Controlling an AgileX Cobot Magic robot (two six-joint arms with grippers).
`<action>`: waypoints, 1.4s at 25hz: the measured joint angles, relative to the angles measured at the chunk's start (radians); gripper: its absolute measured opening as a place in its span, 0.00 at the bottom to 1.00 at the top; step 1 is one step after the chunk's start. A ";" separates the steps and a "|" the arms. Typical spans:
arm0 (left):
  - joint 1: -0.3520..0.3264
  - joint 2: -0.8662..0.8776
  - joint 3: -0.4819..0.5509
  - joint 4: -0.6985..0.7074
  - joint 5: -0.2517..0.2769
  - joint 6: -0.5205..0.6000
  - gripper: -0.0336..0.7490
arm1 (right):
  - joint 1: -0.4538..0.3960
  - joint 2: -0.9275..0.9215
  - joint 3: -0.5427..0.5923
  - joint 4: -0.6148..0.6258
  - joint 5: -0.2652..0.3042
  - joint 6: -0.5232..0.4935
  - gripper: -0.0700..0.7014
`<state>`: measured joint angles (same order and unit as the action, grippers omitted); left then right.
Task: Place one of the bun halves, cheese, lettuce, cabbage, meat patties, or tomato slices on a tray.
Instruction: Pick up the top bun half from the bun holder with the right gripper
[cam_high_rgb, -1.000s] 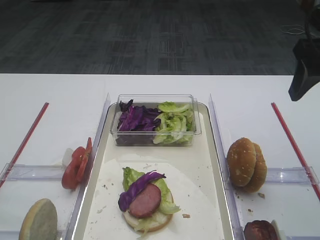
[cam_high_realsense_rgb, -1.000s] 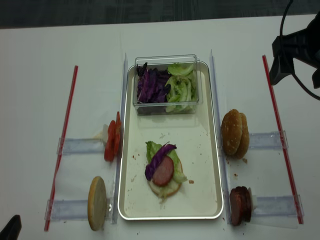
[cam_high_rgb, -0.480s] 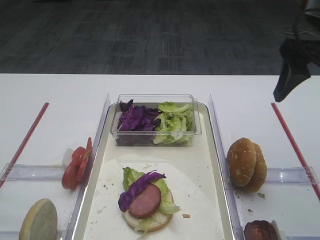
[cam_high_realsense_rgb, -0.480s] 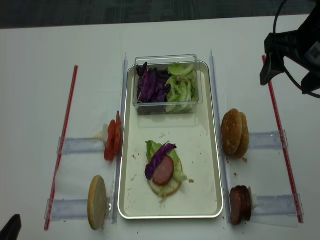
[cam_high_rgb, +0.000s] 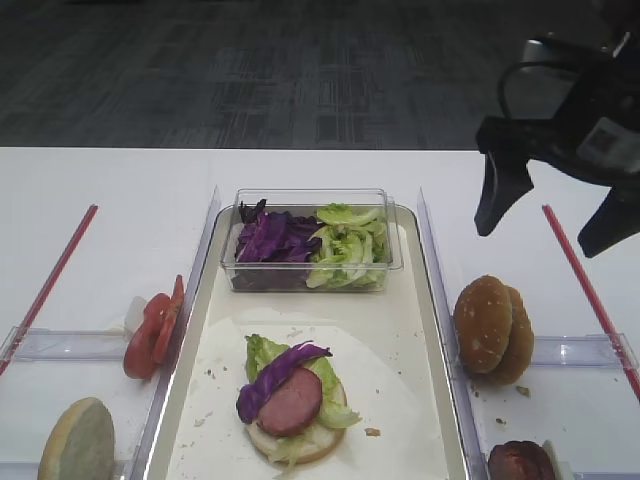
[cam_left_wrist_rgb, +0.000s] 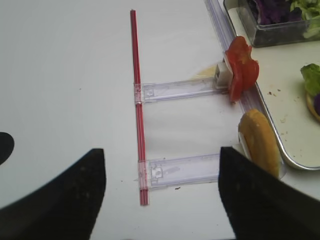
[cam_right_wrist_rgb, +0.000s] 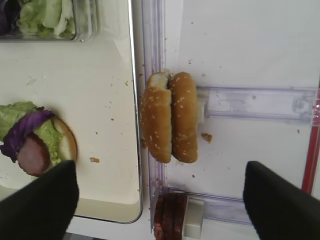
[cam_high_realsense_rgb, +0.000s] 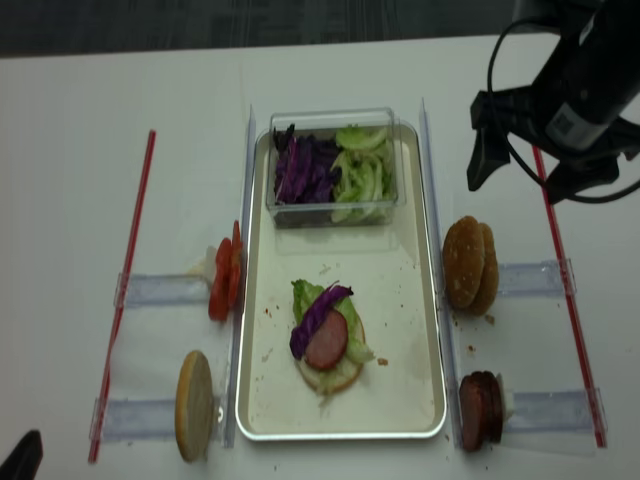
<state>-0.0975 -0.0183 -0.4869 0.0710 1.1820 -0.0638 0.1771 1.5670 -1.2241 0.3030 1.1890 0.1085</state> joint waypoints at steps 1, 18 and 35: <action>0.000 0.000 0.000 0.000 0.000 0.000 0.66 | 0.008 0.011 0.000 0.000 -0.002 0.007 0.94; 0.000 0.000 0.000 0.000 0.000 0.000 0.66 | 0.114 0.144 0.000 0.022 -0.071 0.047 0.94; 0.000 0.000 0.000 0.000 0.000 0.000 0.66 | 0.114 0.212 -0.002 0.092 -0.088 0.035 0.94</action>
<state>-0.0975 -0.0183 -0.4869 0.0710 1.1820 -0.0638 0.2911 1.7790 -1.2262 0.3954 1.1006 0.1436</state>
